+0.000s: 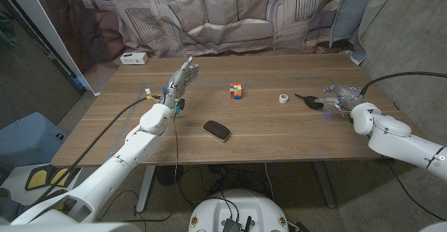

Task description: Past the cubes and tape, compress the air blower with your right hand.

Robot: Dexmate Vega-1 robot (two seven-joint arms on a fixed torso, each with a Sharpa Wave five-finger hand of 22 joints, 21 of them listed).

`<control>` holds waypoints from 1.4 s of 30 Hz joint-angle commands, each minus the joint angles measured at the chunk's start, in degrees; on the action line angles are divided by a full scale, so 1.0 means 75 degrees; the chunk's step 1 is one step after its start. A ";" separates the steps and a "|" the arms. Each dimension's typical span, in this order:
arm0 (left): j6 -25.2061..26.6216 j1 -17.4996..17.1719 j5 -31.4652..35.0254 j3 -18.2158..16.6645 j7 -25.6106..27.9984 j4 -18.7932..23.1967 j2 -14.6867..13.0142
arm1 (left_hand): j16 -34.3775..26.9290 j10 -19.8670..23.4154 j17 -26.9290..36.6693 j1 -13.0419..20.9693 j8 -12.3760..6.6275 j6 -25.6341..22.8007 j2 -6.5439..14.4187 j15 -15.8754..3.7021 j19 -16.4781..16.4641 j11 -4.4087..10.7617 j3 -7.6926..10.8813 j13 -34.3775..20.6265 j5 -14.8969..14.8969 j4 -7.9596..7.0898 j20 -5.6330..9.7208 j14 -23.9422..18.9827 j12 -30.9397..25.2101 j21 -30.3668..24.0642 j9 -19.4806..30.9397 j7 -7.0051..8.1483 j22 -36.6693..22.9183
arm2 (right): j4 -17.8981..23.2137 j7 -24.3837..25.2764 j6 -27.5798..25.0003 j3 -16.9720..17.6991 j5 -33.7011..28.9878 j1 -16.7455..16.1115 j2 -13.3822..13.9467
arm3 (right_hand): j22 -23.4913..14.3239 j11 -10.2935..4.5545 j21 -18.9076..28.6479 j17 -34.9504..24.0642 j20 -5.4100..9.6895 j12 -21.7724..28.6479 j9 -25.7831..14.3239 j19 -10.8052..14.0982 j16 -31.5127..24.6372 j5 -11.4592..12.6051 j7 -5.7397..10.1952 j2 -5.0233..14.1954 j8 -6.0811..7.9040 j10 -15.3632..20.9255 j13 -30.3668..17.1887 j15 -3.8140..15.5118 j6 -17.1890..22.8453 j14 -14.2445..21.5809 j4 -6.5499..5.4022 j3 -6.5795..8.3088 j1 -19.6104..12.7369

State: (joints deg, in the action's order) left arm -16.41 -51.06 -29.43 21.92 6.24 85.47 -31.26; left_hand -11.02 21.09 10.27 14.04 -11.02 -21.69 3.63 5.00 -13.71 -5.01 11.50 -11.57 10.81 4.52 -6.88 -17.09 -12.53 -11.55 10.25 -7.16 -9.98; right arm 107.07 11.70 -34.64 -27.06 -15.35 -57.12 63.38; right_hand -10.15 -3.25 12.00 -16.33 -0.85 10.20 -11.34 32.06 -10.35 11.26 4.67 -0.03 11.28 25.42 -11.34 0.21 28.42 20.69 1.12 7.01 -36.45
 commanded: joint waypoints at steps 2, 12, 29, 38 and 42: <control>0.0254 -0.0112 0.0115 0.0008 0.0318 0.0277 -0.0022 | 0.0022 0.0058 0.0014 -0.0014 -0.0001 -0.0035 0.0075 0.0043 -0.0044 -0.0015 0.0010 -0.0022 -0.0008 0.0058 0.0006 -0.0045 0.0015 0.0028 0.0043 0.0010 -0.0036 | -0.0166 0.1230 0.0618 0.0657 0.0689 -0.0607 -0.0362 | 0.0001 0.0170 -0.0158 0.0058 -0.0099 0.0036 -0.0057 -0.0435 0.0013 0.0076 -0.0014 -0.0016 -0.0029 -0.0297 -0.0061 -0.0097 -0.0223 -0.0425 -0.0053 -0.0004 0.0176; 0.0254 -0.0189 0.0090 0.0050 0.0240 0.0308 -0.0036 | 0.0023 0.0034 0.0014 -0.0014 -0.0001 -0.0035 0.0080 0.0047 -0.0041 -0.0021 0.0013 -0.0022 -0.0009 0.0063 -0.0002 -0.0042 0.0025 0.0029 0.0043 0.0015 -0.0036 | -0.0201 0.1925 0.1246 0.0843 0.0849 -0.0774 -0.0719 | 0.0007 0.0314 -0.0217 0.0109 -0.0050 0.0031 -0.0050 -0.0779 -0.0003 0.0075 -0.0074 -0.0002 -0.0080 -0.0593 -0.0078 -0.0095 -0.0524 -0.0782 -0.0093 -0.0039 0.0364; -0.0050 -0.0317 -0.0003 -0.0058 -0.0082 0.0387 -0.0199 | 0.0056 -0.0046 0.0013 0.0000 0.0016 0.0014 0.0101 0.0060 0.0047 -0.0117 0.0031 -0.0023 -0.0003 0.0084 0.0180 0.0052 0.0055 0.0063 0.0044 -0.0060 -0.0031 | 0.0045 0.3072 0.2739 0.1689 0.1290 -0.1591 -0.1353 | 0.0021 0.0542 -0.0196 0.0153 0.0086 0.0080 -0.0038 -0.0927 -0.0073 0.0078 -0.0296 0.0061 -0.0107 -0.0707 -0.0082 -0.0111 -0.0853 -0.0927 -0.0153 -0.0063 0.0568; -0.0130 -0.0282 0.0185 0.0028 0.0066 0.0349 -0.0073 | 0.0042 0.0026 0.0012 0.0011 -0.0004 -0.0024 0.0107 0.0048 0.0000 -0.0085 0.0039 -0.0023 -0.0005 0.0097 0.0153 0.0039 0.0023 0.0038 0.0044 -0.0010 -0.0030 | -0.0258 0.3356 0.4105 0.1978 0.1503 -0.1808 -0.1782 | 0.0026 0.0687 -0.0179 0.0222 0.0056 0.0132 -0.0051 -0.1042 -0.0113 0.0076 -0.0394 0.0072 0.0219 -0.0738 -0.0079 -0.0132 -0.0086 -0.0991 -0.0205 -0.0116 0.0800; -0.0212 -0.0289 0.0186 0.0055 0.0017 0.0298 -0.0037 | 0.0024 0.0040 0.0011 0.0006 -0.0007 -0.0035 0.0099 0.0013 -0.0034 -0.0041 0.0035 -0.0023 -0.0008 0.0101 0.0161 -0.0003 0.0018 0.0025 0.0043 -0.0002 -0.0030 | -0.0440 0.3372 0.4688 0.2024 0.1574 -0.1784 -0.2001 | 0.0026 0.0703 -0.0171 0.0242 0.0050 0.0155 -0.0055 -0.1052 -0.0121 0.0081 -0.0371 0.0081 0.0157 -0.0705 -0.0079 -0.0140 -0.0217 -0.0994 -0.0198 -0.0112 0.0815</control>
State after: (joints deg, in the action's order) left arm -16.84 -53.34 -28.64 21.75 6.57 88.37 -32.25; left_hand -10.57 20.67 10.27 14.04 -11.03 -21.48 4.24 5.39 -13.32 -5.43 11.64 -11.57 10.81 5.15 -5.61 -16.71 -12.28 -11.22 10.25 -7.37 -9.99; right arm 106.23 34.97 -10.42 -14.04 -5.38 -69.14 52.22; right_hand -9.86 1.66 10.57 -14.51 -0.70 11.03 -11.61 24.47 -10.91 11.70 1.75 0.55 12.56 19.75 -11.87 -0.61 27.24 13.37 -0.12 6.20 -30.99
